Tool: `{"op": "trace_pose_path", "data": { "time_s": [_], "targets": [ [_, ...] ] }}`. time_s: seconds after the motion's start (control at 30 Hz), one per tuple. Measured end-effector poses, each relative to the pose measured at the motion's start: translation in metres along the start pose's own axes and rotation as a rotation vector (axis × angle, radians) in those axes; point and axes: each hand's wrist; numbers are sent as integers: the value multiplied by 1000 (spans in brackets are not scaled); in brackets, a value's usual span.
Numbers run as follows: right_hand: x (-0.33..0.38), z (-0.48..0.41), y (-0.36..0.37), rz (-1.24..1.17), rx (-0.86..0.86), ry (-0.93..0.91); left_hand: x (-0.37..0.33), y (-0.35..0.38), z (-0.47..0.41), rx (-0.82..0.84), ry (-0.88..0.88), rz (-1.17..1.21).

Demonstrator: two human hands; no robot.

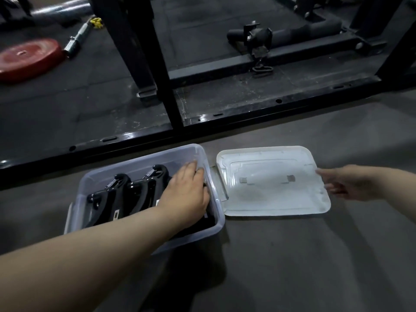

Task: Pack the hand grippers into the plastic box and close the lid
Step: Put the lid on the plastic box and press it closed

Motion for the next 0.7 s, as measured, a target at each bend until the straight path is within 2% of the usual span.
{"op": "trace_pose_path", "data": {
  "time_s": [0.13, 0.27, 0.37, 0.47, 0.57, 0.63, 0.7],
  "targets": [
    [-10, 0, 35, 325, -152, -69, 2, -8, 14, -110, -107, -136],
    [-16, -10, 55, 504, -304, -54, 13, -9, 20, 3, -258, -58],
    [-20, -25, 55, 595, -404, -32, 16, -3, 25, 35, -209, -95],
    [-23, -36, 60, 678, -413, -67, 20, 0, 25, 15, -166, -132],
    [-22, -35, 68, 894, -385, -13, 23, 1, 26, -8, -140, -171],
    [-19, -30, 67, 847, -398, -36, 24, 3, 26, -16, -126, -181],
    [-13, -25, 56, 558, -415, -76, 24, 4, 25, -9, -127, -175]
  ]
}}
Point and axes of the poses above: each hand's wrist, its own z-axis away from the middle knuckle, its own y-axis out of the palm, x = y × z, and after that the axes turned 1 degree about z, right-handed
